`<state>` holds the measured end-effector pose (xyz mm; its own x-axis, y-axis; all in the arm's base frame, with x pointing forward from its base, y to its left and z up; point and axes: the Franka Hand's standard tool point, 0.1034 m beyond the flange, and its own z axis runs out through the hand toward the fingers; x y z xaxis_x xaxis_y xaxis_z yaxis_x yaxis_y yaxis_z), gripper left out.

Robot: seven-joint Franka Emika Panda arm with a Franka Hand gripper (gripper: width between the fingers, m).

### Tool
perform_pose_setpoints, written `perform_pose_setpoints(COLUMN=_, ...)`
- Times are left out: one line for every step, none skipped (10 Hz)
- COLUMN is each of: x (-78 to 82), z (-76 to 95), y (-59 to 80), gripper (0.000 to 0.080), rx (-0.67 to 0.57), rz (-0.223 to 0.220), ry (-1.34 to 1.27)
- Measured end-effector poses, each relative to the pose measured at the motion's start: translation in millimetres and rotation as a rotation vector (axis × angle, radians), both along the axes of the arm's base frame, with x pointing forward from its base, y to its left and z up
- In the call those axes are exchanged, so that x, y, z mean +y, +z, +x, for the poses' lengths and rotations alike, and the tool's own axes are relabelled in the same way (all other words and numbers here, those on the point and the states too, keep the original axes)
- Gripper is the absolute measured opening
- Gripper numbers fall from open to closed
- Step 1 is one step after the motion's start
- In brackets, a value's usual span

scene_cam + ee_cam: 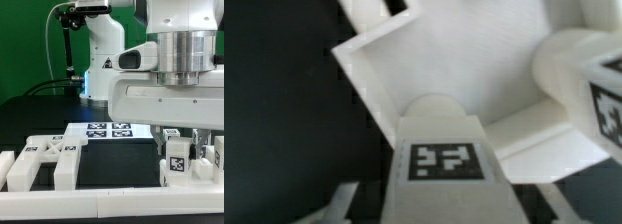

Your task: Assemble chair

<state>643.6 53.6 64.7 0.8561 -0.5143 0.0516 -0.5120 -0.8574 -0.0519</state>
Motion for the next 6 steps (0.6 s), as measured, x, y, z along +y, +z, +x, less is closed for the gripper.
perform_pose_setpoints(x=-1.1, z=1.1, y=0.4, gripper=0.0285, rx=0.011, rz=0.019, ry=-0.152)
perform_pose_setpoints(x=-1.2, z=1.8, y=0.5, gripper=0.0285, rx=0.028, rz=0.04, ry=-0.316)
perform_pose_setpoints(x=-2.9, z=2.9, y=0.7, gripper=0.0285, rx=0.038, rz=0.069, ry=-0.447)
perform_pose_setpoints(x=-3.7, z=2.9, y=0.7, gripper=0.0285, rx=0.048, rz=0.101, ry=-0.607)
perform_pose_setpoints(x=-5.0, z=3.0, y=1.0, gripper=0.0285, rx=0.058, rz=0.126, ry=-0.74)
perform_pose_setpoints(x=-6.4, z=3.2, y=1.2, gripper=0.0285, rx=0.069, rz=0.145, ry=-0.856)
